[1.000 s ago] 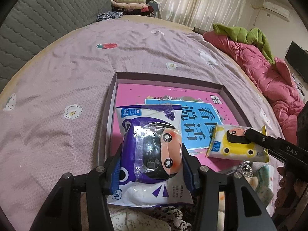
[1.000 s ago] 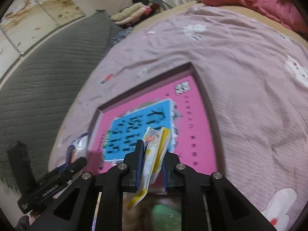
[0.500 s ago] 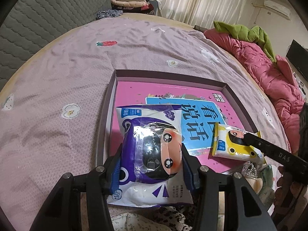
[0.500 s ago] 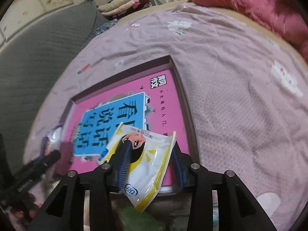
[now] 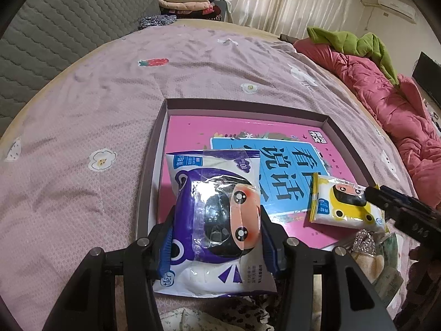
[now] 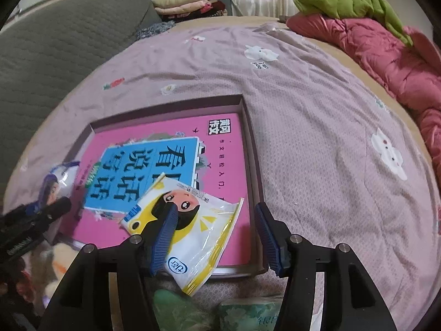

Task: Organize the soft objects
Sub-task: 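Lower yellow pack onto the book and open right gripper while left holds purple pack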

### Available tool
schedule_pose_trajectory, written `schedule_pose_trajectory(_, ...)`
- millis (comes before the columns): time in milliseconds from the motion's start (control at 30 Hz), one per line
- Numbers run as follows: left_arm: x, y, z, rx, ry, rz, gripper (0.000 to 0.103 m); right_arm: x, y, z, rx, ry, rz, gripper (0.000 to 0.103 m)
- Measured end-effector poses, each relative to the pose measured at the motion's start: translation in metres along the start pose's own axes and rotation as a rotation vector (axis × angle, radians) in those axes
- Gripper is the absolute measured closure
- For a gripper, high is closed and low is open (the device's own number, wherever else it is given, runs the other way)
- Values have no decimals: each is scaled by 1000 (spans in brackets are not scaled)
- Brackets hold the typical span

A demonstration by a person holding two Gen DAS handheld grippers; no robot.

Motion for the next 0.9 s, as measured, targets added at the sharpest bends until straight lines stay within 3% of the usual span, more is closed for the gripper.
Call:
schedule_pose_trajectory(267,-4,-4,9,6,10,-3,51,-9,-15,-18,8,-52,56,40)
schedule_pose_trajectory(400,-2,-5,16,-13,24,5,50,-7,3,-16,-91,-31,21,40)
schedule_pose_trajectory(467,-1,-5,19,-18,36,5,50,-4,21,-14,-123,-9,-54,40)
schedule_pose_trajectory(600,0,-5,20,-22,40,7,50,5,46,-6,-89,27,-217,40)
schedule_pose_trajectory(700,-1,-4,20,-17,41,3,50,14,47,1,-12,62,-304,40)
schedule_pose_trajectory(900,-1,-3,19,-16,41,-1,50,19,23,9,46,95,-265,40)
Point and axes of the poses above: each gripper's, at about its wrist camera, not at the fingertips, and z roughly the way its jaws point, y to its left, x to its underside, the point moved 9 cm from there along z, roughly the way its jaws point, and after that the axes turned 8 degrees about -z, right-handed, at the moved point
